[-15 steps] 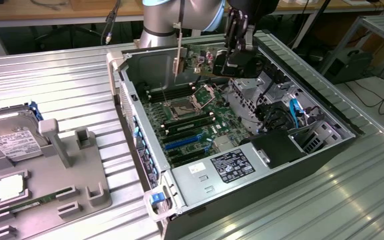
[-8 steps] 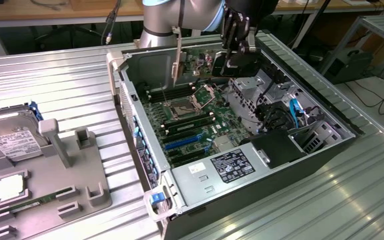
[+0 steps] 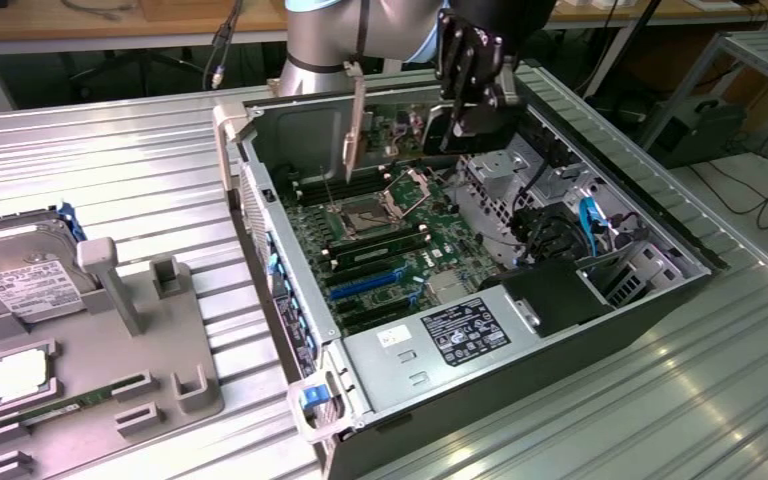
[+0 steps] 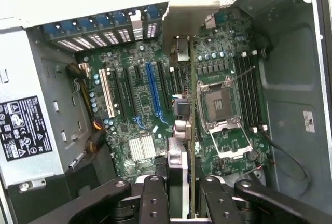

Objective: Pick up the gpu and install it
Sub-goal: 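Insert the gpu into the slot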

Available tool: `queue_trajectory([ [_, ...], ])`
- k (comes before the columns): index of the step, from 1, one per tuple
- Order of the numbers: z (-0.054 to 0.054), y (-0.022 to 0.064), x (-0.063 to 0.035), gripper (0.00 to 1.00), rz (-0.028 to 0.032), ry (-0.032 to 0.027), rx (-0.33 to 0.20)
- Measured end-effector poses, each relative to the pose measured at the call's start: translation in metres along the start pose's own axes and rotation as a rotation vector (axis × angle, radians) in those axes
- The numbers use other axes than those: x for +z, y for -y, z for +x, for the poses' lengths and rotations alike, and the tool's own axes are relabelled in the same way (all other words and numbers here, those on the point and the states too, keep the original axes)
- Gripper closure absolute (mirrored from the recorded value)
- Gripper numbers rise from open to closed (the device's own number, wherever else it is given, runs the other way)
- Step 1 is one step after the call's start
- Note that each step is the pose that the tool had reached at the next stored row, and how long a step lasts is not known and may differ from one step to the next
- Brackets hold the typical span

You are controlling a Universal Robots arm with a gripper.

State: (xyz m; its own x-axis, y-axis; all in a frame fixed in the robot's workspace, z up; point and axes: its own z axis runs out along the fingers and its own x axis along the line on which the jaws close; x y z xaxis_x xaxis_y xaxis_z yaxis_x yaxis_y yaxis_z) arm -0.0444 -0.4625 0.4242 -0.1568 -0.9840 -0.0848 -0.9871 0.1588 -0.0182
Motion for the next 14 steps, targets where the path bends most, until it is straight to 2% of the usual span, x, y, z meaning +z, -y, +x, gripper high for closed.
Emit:
queue_trajectory([
  [10,-0.0001,-0.0001,0.0027,0.72,-0.0145,0.0032,-0.171],
  [14,-0.0008,-0.0002,0.0038,0.72,-0.0142,0.0031,-0.169],
])
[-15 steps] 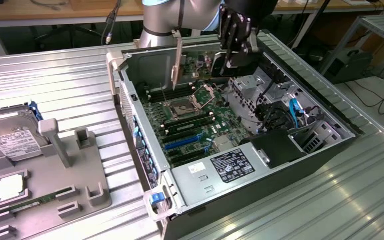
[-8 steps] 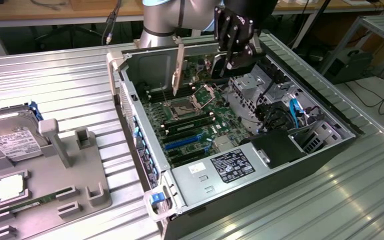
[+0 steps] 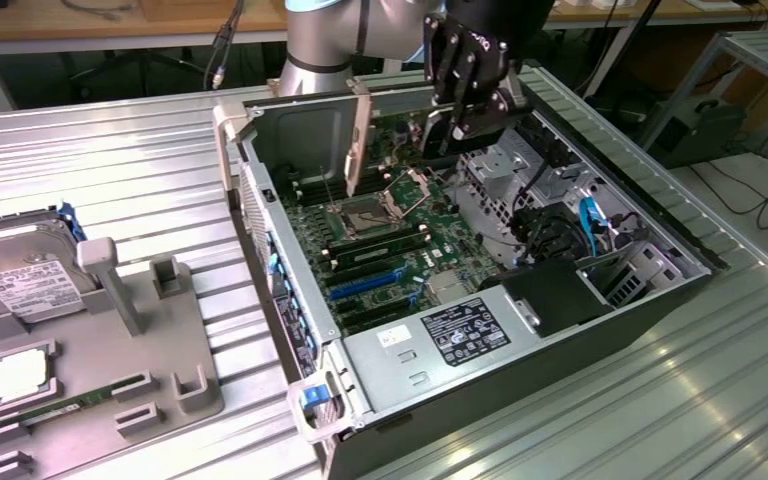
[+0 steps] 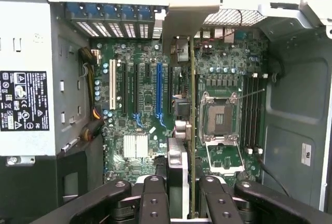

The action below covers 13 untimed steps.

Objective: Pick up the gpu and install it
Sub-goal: 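Insert the gpu into the slot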

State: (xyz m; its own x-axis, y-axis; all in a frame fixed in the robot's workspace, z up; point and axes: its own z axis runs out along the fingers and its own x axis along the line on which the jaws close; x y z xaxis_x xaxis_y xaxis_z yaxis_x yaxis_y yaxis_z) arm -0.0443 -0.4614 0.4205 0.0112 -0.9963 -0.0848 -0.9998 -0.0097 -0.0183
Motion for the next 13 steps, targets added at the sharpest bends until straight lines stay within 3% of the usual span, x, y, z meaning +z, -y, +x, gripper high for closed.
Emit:
queue_trajectory([
  [4,-0.0001,0.0000,0.0018,0.72,0.0027,-0.0006,0.031],
  [13,0.0004,-0.0001,0.0081,0.72,0.0028,-0.0007,0.032],
])
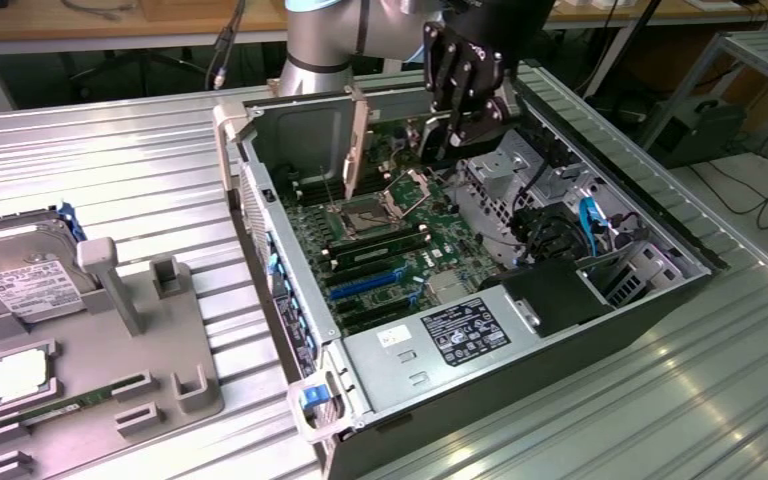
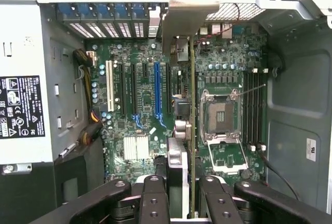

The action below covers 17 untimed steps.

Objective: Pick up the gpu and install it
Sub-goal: 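Insert the gpu into the slot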

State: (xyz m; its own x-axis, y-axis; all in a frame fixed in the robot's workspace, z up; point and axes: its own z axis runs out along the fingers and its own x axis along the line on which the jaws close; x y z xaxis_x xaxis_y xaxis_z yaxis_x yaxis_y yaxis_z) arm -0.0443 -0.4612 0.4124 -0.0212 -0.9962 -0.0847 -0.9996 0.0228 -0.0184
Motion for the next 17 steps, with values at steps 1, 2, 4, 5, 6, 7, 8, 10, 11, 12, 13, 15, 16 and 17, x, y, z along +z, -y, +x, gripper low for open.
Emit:
queue_trajectory([
  [1,0.000,0.0000,0.0009,0.72,0.0000,-0.0001,0.000],
  [2,0.000,0.0000,0.0019,0.72,0.0000,-0.0001,0.000],
  [4,0.000,-0.0001,0.0047,0.72,0.0000,-0.0001,0.000],
  [5,0.001,-0.0001,0.0070,0.72,-0.0001,-0.0001,0.000],
  [6,0.001,-0.0002,0.0090,0.72,0.0000,-0.0001,0.000],
  [7,0.001,-0.0002,0.0121,0.72,0.0000,-0.0001,0.000],
  [8,0.001,-0.0003,0.0143,0.72,0.0000,0.0000,0.000],
  [10,0.002,-0.0003,0.0186,0.72,0.0000,-0.0001,0.000],
  [11,0.002,-0.0004,0.0220,0.72,-0.0001,-0.0001,0.000],
  [12,0.002,-0.0005,0.0254,0.72,0.0000,-0.0001,0.000],
  [13,0.002,-0.0005,0.0279,0.72,0.0000,-0.0001,0.000],
  [15,0.003,-0.0006,0.0335,0.72,-0.0001,-0.0006,0.000],
  [16,0.003,-0.0006,0.0355,0.72,0.0000,-0.0009,0.000],
  [17,0.003,-0.0006,0.0365,0.72,0.0000,-0.0010,0.000],
])
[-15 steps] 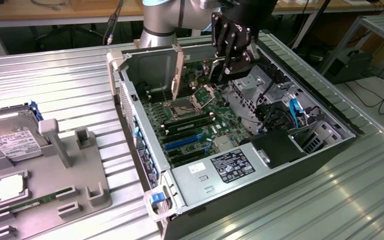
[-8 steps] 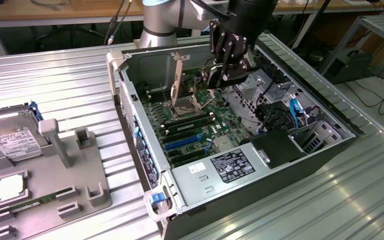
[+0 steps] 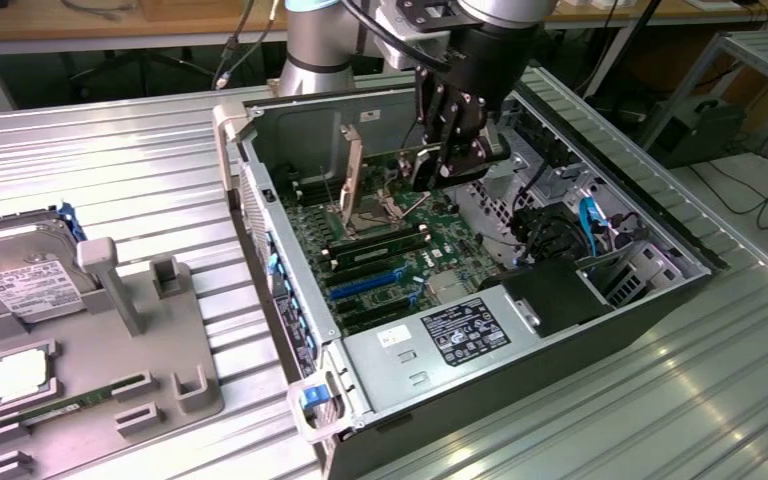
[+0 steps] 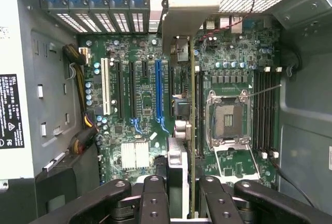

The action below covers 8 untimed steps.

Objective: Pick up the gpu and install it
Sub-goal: 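Insert the gpu into the slot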

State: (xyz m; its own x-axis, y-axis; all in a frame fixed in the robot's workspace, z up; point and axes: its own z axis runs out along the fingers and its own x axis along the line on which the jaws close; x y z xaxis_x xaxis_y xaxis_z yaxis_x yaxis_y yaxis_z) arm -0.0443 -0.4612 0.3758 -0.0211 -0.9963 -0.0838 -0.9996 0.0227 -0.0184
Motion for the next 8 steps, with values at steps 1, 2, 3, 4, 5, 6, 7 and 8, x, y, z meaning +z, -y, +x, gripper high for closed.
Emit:
queue_trajectory([
  [1,0.0000,0.0000,0.0004,0.72,0.0000,-0.0001,0.000],
  [2,0.0001,0.0000,0.0009,0.72,0.0000,-0.0001,0.000],
  [3,0.0001,0.0000,0.0013,0.72,0.0000,-0.0001,0.000],
  [4,0.0001,0.0000,0.0018,0.72,0.0000,-0.0001,0.000],
  [5,0.0002,0.0000,0.0023,0.72,0.0000,-0.0003,0.000],
  [6,0.0002,0.0000,0.0029,0.72,0.0000,-0.0003,0.000],
  [7,0.0003,-0.0001,0.0035,0.72,0.0000,-0.0004,0.000],
  [8,0.0003,-0.0001,0.0040,0.72,0.0000,-0.0004,0.000],
])
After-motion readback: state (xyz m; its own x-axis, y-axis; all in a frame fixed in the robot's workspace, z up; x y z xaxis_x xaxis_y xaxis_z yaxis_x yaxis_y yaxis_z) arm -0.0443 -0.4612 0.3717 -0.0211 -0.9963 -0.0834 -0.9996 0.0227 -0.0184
